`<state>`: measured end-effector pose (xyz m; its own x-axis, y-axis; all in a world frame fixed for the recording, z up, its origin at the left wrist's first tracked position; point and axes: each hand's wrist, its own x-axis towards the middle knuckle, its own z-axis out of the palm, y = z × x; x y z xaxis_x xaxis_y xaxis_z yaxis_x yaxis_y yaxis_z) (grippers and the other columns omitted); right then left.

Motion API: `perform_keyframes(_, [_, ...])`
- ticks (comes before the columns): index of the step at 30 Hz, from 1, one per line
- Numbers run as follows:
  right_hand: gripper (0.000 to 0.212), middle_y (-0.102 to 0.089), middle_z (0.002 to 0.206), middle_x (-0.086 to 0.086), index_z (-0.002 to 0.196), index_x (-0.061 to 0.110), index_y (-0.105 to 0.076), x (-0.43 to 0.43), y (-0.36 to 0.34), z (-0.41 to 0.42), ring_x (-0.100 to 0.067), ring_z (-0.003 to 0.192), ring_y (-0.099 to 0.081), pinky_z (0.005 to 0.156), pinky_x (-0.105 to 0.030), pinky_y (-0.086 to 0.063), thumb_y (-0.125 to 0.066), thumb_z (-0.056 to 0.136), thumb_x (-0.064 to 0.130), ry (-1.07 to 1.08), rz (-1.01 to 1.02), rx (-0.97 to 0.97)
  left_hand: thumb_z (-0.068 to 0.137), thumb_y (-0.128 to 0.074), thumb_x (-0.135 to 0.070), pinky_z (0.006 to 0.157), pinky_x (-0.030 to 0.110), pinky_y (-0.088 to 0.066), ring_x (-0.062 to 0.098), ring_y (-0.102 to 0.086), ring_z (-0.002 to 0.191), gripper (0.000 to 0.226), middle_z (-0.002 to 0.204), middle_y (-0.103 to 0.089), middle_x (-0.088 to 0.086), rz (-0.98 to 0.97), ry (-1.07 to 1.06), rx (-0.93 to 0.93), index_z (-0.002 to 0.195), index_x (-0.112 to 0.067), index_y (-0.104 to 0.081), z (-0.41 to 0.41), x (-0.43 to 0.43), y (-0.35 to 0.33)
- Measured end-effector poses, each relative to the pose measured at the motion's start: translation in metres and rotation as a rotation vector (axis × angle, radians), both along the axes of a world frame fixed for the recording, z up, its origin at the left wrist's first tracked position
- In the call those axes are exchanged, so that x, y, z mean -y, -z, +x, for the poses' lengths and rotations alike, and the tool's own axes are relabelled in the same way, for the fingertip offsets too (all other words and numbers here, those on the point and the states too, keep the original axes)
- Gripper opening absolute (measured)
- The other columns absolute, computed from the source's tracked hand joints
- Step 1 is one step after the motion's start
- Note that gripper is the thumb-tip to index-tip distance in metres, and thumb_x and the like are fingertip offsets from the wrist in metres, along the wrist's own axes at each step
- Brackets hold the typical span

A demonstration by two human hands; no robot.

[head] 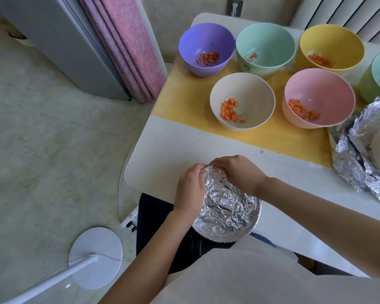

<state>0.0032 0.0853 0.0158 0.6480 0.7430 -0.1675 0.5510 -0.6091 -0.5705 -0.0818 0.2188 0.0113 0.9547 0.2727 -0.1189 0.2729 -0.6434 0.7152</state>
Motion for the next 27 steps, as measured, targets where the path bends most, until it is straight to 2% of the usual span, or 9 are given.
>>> perform_keyframes(3, [0.032, -0.070, 0.101, -0.004, 0.114, 0.016, -0.063, 0.002, 0.004, -0.001, -0.029, 0.089, -0.065, 0.073, -0.040, -0.050, -0.049, 0.090, 0.001, -0.015, -0.034, 0.014, 0.095, -0.047, -0.007, 0.058, 0.020, -0.026, 0.016, -0.046, 0.064, 0.016, 0.077, -0.064, 0.008, 0.019, -0.038, 0.004, 0.095, -0.004, -0.063, 0.000, 0.001, -0.002])
perform_keyframes(5, [0.036, -0.069, 0.104, -0.003, 0.117, 0.017, -0.059, 0.003, 0.003, 0.000, -0.027, 0.092, -0.064, 0.075, -0.040, -0.049, -0.047, 0.089, -0.001, -0.048, -0.079, 0.004, 0.094, -0.049, -0.007, 0.057, 0.022, -0.027, 0.018, -0.047, 0.062, 0.015, 0.074, -0.063, 0.007, 0.039, -0.039, 0.010, 0.094, -0.003, -0.063, -0.001, 0.003, -0.002])
perform_keyframes(9, [0.043, -0.061, 0.123, 0.000, 0.134, 0.017, -0.047, 0.001, -0.006, 0.004, -0.022, 0.107, -0.060, 0.084, -0.034, -0.048, -0.042, 0.094, 0.002, -0.122, -0.175, 0.034, 0.094, -0.051, -0.009, 0.057, 0.023, -0.033, 0.027, -0.059, 0.067, 0.014, 0.078, -0.068, 0.011, 0.078, -0.016, 0.043, 0.096, -0.003, -0.064, 0.000, 0.004, -0.003])
perform_keyframes(16, [0.045, -0.064, 0.112, -0.004, 0.126, 0.019, -0.050, -0.005, -0.016, 0.004, -0.029, 0.096, -0.061, 0.078, -0.035, -0.046, -0.041, 0.085, 0.001, -0.165, -0.342, 0.155, 0.090, -0.057, -0.004, 0.057, 0.018, -0.030, 0.029, -0.062, 0.065, 0.010, 0.078, -0.070, 0.011, 0.098, 0.024, 0.080, 0.095, -0.003, -0.065, 0.000, 0.005, -0.003])
perform_keyframes(19, [0.044, -0.065, 0.111, -0.002, 0.125, 0.019, -0.051, -0.006, -0.013, 0.002, -0.029, 0.097, -0.061, 0.078, -0.035, -0.046, -0.041, 0.087, 0.001, -0.154, -0.297, 0.135, 0.089, -0.057, -0.003, 0.055, 0.020, -0.028, 0.030, -0.060, 0.063, 0.009, 0.075, -0.068, 0.011, 0.107, 0.011, 0.089, 0.093, -0.002, -0.065, -0.001, 0.002, -0.001])
perform_keyframes(23, [0.027, -0.070, 0.107, -0.003, 0.118, 0.015, -0.061, -0.001, -0.005, 0.003, -0.024, 0.096, -0.064, 0.082, -0.032, -0.046, -0.044, 0.097, 0.009, -0.051, -0.071, -0.068, 0.091, -0.055, -0.004, 0.056, 0.020, -0.028, 0.030, -0.059, 0.065, 0.011, 0.075, -0.067, 0.012, 0.100, 0.003, 0.085, 0.096, -0.003, -0.065, -0.003, 0.000, 0.001])
perform_keyframes(27, [0.028, -0.072, 0.097, -0.006, 0.110, 0.013, -0.066, 0.004, -0.002, 0.002, -0.026, 0.087, -0.066, 0.077, -0.036, -0.048, -0.048, 0.092, 0.002, -0.036, -0.030, -0.060, 0.090, -0.055, -0.004, 0.057, 0.025, -0.035, 0.029, -0.061, 0.065, 0.013, 0.076, -0.069, 0.010, 0.100, 0.026, 0.108, 0.097, -0.004, -0.066, -0.003, 0.000, 0.002])
